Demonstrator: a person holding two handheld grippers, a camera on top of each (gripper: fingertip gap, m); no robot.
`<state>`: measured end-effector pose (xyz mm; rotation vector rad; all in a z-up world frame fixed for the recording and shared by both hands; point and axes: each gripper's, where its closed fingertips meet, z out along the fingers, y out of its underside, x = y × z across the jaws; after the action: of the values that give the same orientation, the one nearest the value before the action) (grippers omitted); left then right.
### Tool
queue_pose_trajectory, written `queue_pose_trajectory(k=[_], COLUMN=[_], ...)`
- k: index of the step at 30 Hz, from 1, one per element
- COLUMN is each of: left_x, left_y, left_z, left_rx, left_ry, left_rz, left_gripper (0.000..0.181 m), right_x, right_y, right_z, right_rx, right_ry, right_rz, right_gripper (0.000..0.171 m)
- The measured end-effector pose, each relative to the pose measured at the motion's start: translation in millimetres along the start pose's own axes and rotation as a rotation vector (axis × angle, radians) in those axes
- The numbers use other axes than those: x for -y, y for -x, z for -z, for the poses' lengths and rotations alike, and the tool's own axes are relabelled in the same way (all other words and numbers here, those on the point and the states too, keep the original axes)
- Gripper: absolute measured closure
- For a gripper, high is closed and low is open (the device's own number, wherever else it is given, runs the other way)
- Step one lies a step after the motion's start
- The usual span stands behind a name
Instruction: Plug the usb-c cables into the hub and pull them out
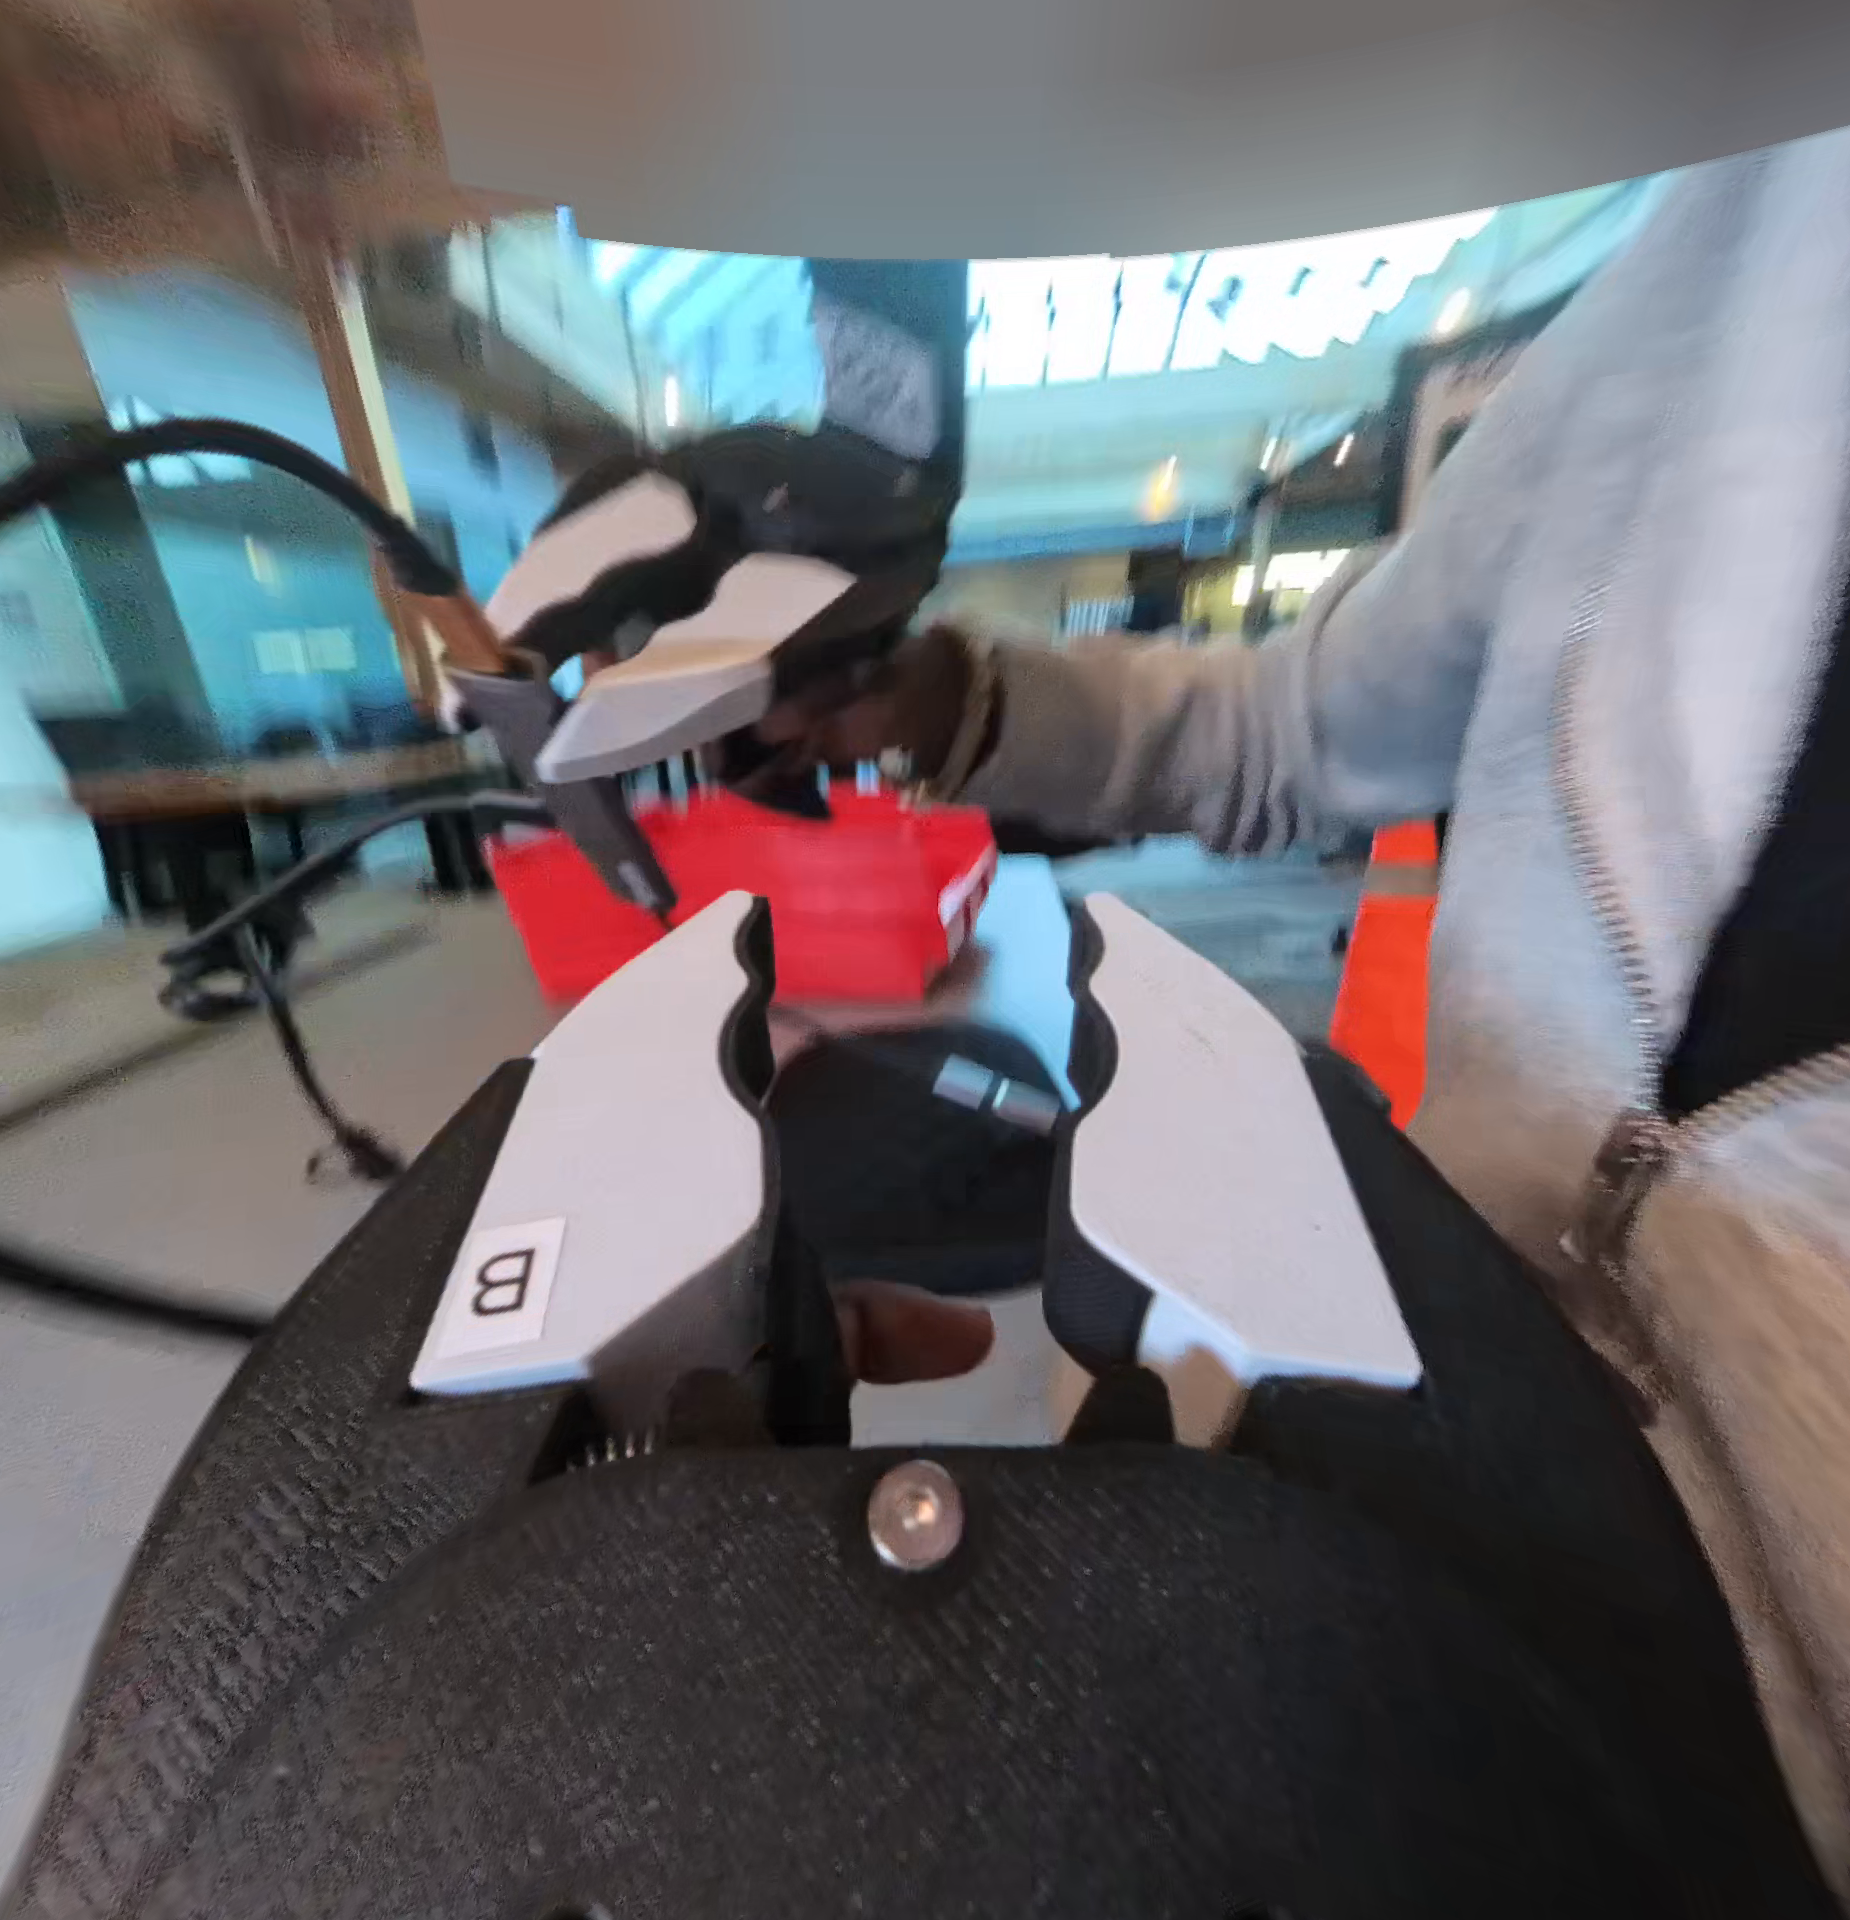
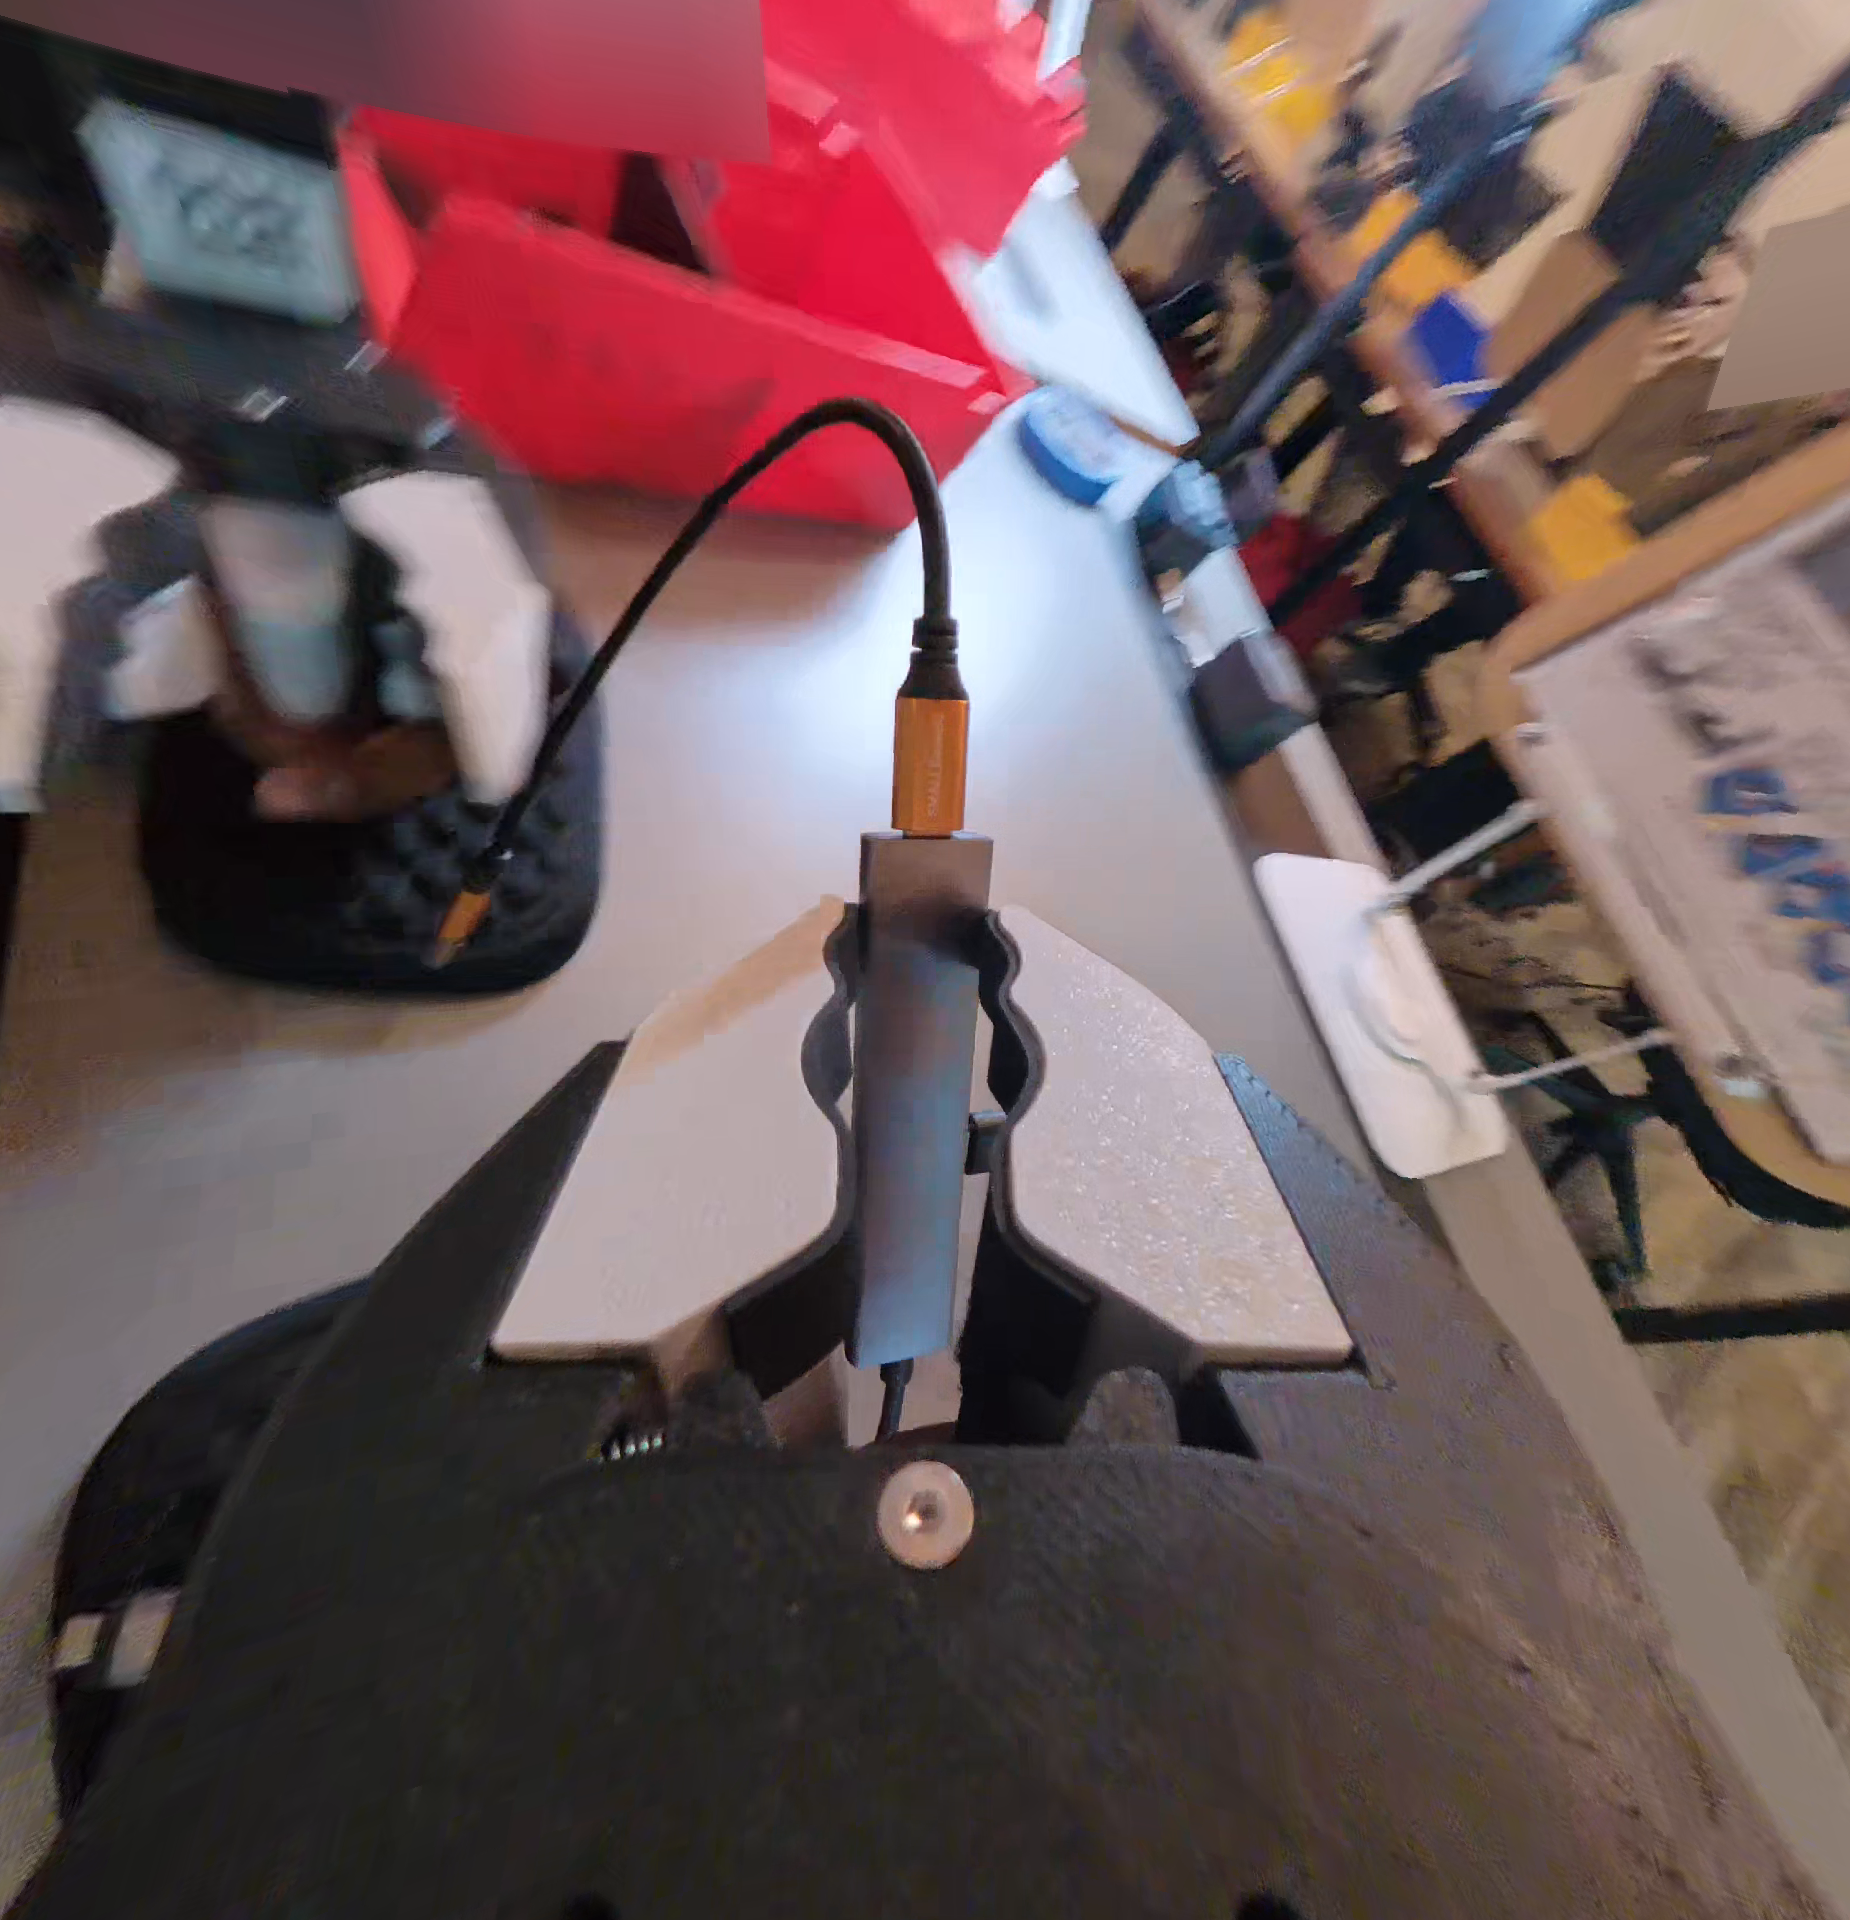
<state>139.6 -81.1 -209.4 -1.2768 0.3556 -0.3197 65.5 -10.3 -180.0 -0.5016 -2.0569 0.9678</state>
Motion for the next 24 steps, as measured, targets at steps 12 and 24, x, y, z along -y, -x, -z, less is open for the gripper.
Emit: queue_pose_trajectory(k=[12,24], left_x=[44.7,18.6], left_y=[-0.8,-2.3], left_z=[27.9,12.0], left_rx=[-0.014,0.019], left_ry=[-0.325,-0.161], left_rz=[0.05,-0.023], left_gripper=[0.131,0.132], right_x=[93.1,33.1], right_y=[-136.9,-173.2], right_z=[160.0,303.6], right_rx=[-0.576,-0.509], right_ry=[-0.501,-0.727], right_rz=[-0.185,-0.632], right_gripper=[0.149,0.15])
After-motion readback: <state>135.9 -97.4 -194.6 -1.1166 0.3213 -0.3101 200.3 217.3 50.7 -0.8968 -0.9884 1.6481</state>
